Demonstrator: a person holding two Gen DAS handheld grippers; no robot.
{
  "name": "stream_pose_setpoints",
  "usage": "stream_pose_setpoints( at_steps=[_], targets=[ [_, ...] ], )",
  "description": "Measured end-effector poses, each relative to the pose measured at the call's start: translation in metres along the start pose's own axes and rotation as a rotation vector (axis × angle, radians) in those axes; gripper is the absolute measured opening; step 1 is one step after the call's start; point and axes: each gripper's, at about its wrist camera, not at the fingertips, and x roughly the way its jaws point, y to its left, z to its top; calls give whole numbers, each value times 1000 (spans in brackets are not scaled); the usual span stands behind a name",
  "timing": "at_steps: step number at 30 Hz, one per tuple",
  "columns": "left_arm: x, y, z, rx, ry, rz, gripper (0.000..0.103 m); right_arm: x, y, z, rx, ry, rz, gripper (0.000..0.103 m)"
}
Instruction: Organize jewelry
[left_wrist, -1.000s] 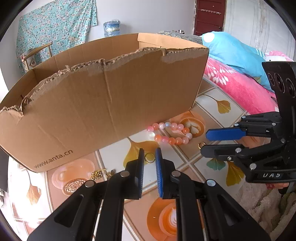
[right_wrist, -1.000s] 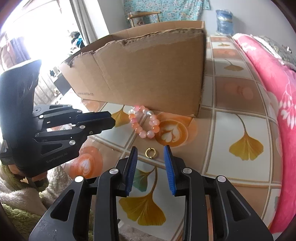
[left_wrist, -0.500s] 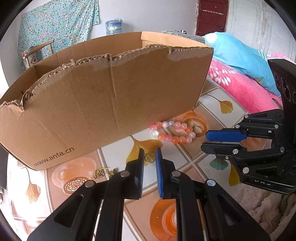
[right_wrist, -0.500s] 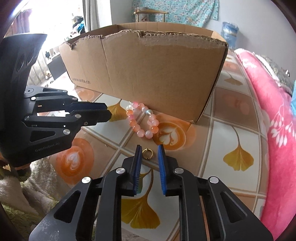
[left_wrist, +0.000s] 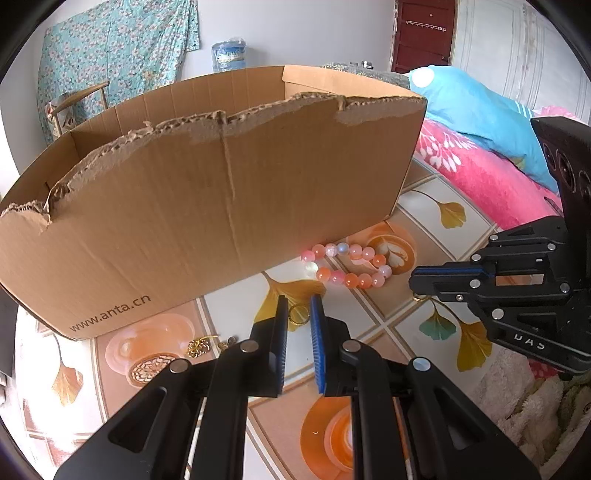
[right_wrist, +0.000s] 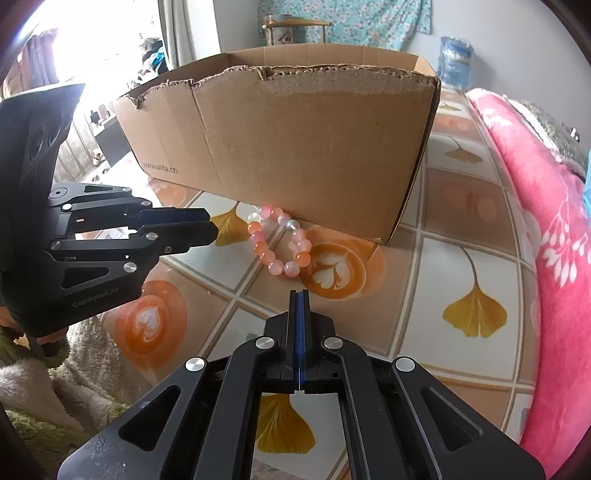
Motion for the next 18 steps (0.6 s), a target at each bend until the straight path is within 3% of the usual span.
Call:
stream_pose_setpoints(
  at_steps=[3, 6, 18],
  targets=[
    [-1, 1, 0, -3, -1, 3, 12, -2, -7, 1, 35, 2, 31, 4],
    [-3, 2, -1, -4, -1, 5, 12, -6, -8, 0, 43, -1, 40, 19],
    [-5, 4, -3, -12, -14, -8, 12, 1, 6, 3, -37, 81, 7, 21]
  ],
)
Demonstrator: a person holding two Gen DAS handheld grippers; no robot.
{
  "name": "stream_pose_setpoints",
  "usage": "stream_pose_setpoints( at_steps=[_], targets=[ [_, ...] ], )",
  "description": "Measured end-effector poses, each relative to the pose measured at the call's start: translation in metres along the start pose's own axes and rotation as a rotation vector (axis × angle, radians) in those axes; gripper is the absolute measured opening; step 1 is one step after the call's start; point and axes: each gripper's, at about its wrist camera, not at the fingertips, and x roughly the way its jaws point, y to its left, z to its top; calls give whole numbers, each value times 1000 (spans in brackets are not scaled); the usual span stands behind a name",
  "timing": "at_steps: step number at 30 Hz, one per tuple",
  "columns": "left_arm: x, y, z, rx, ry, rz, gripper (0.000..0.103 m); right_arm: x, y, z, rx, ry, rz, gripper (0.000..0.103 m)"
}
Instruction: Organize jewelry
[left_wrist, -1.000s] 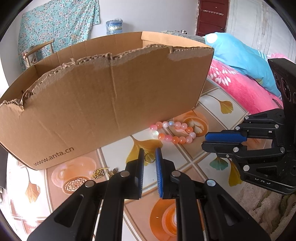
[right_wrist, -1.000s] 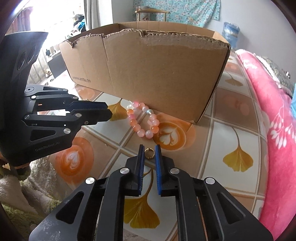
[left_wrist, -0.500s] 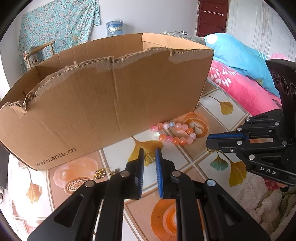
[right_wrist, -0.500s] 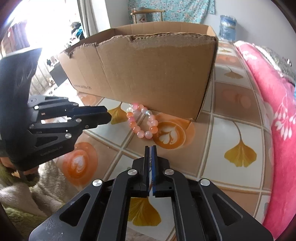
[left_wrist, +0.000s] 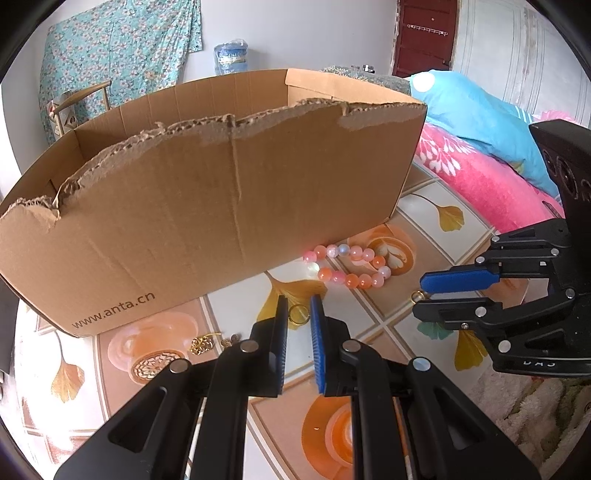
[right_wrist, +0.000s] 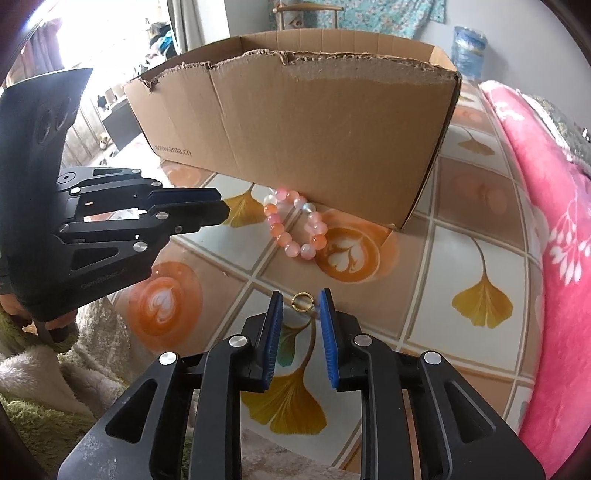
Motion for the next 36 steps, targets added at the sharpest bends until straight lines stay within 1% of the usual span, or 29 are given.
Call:
stream_pose_setpoints(
  at_steps=[6, 10, 12, 16, 23, 26, 31, 36],
  targets=[
    [-1, 2, -2, -5, -8, -12, 12, 7, 6, 9, -31, 48, -31, 16],
    [-1, 4, -2, -14, -13, -20, 12, 9, 11, 14, -51, 78, -39, 15],
    [-1, 4, -3, -15, -16, -22, 12, 13, 14, 17, -64, 89, -39, 12],
    [-1, 5, -4, -20, -25, -32, 12, 19, 20, 21, -68, 95, -39, 10],
    [-3, 6, -4, -25, -42, -38, 12, 13, 19, 22, -56, 90, -40, 10],
    [-8, 6, -4, -27, -53, -40, 12, 8, 17, 22, -54, 81, -48, 10],
    [-20, 4, -2, -26, -79, -29, 12, -11, 16, 23, -49, 39, -51, 10],
    [-47, -2, 4, -9, -131, -13, 12, -42, 17, 27, -45, -52, -34, 10]
  ],
)
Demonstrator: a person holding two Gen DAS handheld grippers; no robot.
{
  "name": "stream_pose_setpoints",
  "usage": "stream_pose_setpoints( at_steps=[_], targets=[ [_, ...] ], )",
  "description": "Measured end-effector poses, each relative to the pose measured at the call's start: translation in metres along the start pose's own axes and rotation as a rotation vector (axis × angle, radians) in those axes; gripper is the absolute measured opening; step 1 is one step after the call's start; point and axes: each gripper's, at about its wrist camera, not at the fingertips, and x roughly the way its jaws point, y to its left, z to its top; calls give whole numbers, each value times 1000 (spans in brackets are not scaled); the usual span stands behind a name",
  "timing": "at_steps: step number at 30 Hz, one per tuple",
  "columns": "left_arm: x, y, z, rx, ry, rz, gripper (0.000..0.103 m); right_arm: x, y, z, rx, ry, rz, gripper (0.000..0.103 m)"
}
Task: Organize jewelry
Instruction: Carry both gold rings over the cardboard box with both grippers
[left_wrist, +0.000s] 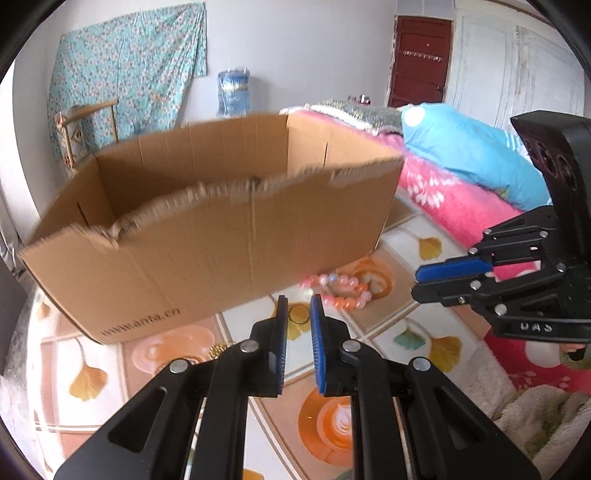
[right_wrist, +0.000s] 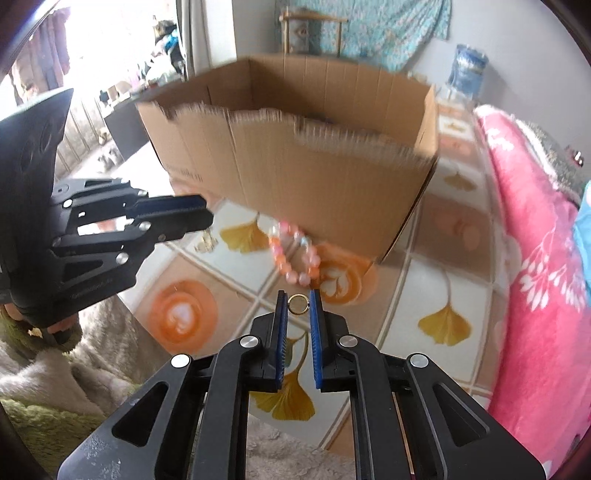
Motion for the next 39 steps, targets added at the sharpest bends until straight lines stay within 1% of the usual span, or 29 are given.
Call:
stream_pose_setpoints(
  at_steps=[2, 5, 7, 9, 11, 12, 13, 15, 16, 17, 18, 19, 20, 22, 23, 26, 28, 30, 32, 34, 35, 37, 39],
  targets=[
    [-14, -3, 7, 7, -29, -4, 12, -15, -2, 6, 9, -47, 23, 10],
    [-40, -4, 23, 22, -101, -5, 12, -39, -7, 21, -1, -145, 49, 10],
    [-52, -1, 34, 29, -143, 2, 12, -53, -12, 38, -11, -212, 77, 10],
    [-59, 5, 47, 36, -169, 7, 12, -62, -16, 57, -37, -267, 96, 10],
    [-57, 14, 63, 41, -162, 9, 12, -63, -22, 80, -58, -294, 137, 10],
    [-52, 21, 74, 36, -142, 4, 12, -61, -28, 93, -64, -292, 156, 10],
    [-45, 28, 83, 28, -112, -3, 12, -55, -35, 107, -72, -281, 174, 10],
    [-27, 43, 101, 1, -44, -46, 12, -38, -45, 131, -74, -229, 208, 10],
    [-14, 53, 111, -23, 6, -78, 12, -24, -51, 148, -75, -180, 233, 10],
    [-1, 62, 119, -41, 58, -115, 12, -15, -54, 156, -78, -147, 254, 10],
    [10, 68, 124, -54, 101, -130, 12, 0, -58, 169, -74, -100, 270, 10],
    [25, 75, 131, -62, 161, -131, 12, 16, -61, 178, -71, -49, 274, 10],
    [35, 79, 134, -60, 196, -132, 12, 33, -61, 185, -71, 3, 286, 10],
    [65, 88, 145, -75, 293, -140, 12, 62, -63, 195, -63, 85, 300, 10],
    [80, 94, 147, -93, 345, -148, 12, 71, -63, 199, -66, 117, 302, 10],
    [114, 102, 146, -127, 470, -164, 12, 103, -60, 209, -76, 206, 281, 10],
    [128, 98, 144, -124, 530, -177, 12, 115, -58, 208, -84, 250, 269, 10],
    [139, 98, 141, -133, 579, -195, 12, 123, -58, 208, -101, 279, 248, 10],
    [147, 98, 141, -147, 606, -199, 12, 129, -60, 210, -96, 304, 254, 10],
    [151, 100, 142, -157, 613, -192, 12, 134, -62, 214, -112, 301, 220, 10],
    [153, 101, 141, -164, 618, -190, 12, 135, -63, 215, -109, 303, 214, 12],
    [156, 102, 140, -175, 632, -200, 12, 142, -66, 217, -95, 318, 219, 12],
    [158, 102, 138, -179, 646, -200, 12, 144, -68, 218, -96, 312, 207, 12]
  ],
)
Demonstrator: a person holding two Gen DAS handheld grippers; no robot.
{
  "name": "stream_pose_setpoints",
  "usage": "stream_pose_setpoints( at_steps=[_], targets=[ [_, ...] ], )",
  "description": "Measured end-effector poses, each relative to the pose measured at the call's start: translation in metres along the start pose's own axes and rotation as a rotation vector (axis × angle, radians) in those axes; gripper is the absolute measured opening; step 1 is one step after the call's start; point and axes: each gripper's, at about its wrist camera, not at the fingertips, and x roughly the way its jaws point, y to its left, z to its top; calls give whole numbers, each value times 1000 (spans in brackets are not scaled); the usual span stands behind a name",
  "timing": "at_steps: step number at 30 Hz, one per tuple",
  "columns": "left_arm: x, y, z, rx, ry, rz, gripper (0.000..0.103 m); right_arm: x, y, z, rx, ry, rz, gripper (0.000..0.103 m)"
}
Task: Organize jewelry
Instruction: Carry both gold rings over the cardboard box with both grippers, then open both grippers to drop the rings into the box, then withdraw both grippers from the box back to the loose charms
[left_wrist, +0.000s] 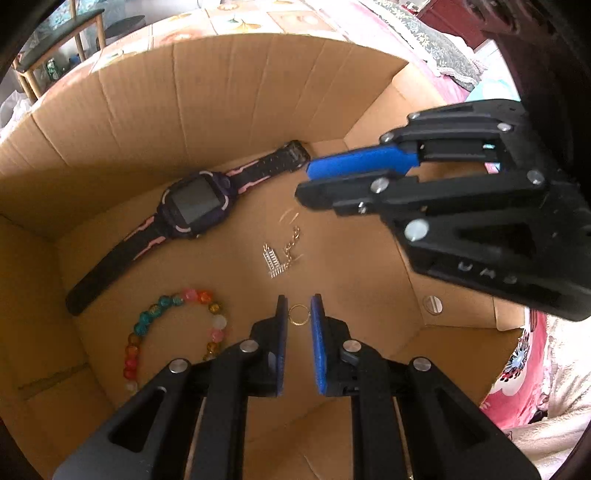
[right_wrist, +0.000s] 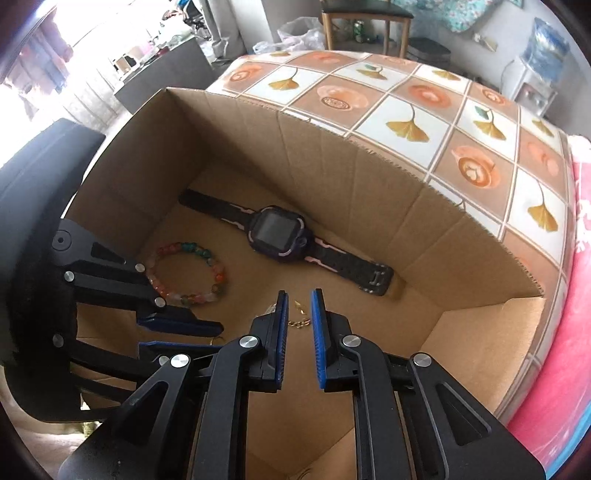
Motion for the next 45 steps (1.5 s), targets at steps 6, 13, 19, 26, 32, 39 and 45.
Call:
stream_pose_setpoints(
  at_steps=[6, 13, 19, 26, 32, 39, 45],
  targets=[
    [1, 6, -3, -21, 13, -6, 23, 2, -5, -1, 13, -13, -17, 12],
    [-4, 13, -5, -30, -13, -3, 28, -12, -9, -4, 26, -55, -13, 18],
    [-27, 13, -15, -14, -104, 38, 28, -53, -12, -7, 41, -177, 27, 34],
    [-107, -1, -63, 15, -360, 35, 49, -147, -1, -58, 39, -452, 63, 49],
    [-163, -10, -144, 48, -592, 75, 74, -208, 30, -149, 0, -680, 115, 76],
    [-126, -8, -215, -33, -620, 109, 89, -157, 71, -211, 95, -601, 108, 90],
    [-38, 4, -231, -153, -466, 216, 89, -68, 81, -231, 272, -311, -165, 90]
  ],
)
